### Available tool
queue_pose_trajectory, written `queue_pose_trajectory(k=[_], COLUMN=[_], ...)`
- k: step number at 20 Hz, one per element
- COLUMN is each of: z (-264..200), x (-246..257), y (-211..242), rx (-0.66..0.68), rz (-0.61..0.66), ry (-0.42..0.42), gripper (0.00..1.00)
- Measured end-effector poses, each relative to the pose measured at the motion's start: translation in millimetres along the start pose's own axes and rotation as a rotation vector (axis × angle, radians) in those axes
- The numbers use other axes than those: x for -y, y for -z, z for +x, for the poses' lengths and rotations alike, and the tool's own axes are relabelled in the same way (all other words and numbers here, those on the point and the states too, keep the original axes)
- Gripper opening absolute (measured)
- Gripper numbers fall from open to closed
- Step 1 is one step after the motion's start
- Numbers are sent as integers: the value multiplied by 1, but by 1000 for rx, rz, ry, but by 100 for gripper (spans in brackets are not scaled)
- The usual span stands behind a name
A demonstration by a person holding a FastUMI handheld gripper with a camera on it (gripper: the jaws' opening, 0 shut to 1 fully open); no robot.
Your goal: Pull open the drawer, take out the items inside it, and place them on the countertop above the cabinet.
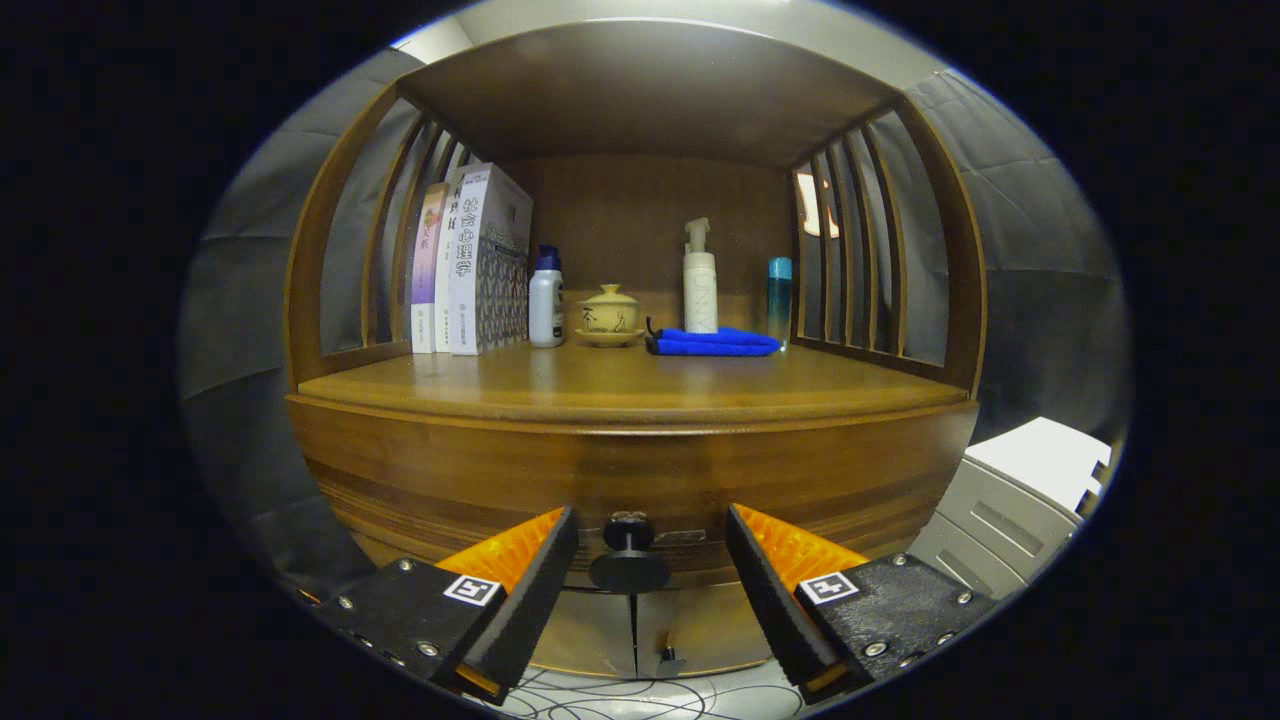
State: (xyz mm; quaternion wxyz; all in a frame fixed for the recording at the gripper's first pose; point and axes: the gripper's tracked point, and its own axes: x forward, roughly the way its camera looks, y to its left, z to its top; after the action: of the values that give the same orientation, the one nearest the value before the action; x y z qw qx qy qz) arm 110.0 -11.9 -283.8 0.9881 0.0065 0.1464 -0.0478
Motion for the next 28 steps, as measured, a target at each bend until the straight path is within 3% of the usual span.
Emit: queue_pose_trajectory(k=[5,10,20,28], z=[10,12,11,-23], x=[-9,-17,-18,-11], y=[10,19,23,29], rx=[-17,-21,-8,-21], rz=[52,-11,-10,-24], ry=[-58,-51,-69,-59], gripper=[79,50,33,32])
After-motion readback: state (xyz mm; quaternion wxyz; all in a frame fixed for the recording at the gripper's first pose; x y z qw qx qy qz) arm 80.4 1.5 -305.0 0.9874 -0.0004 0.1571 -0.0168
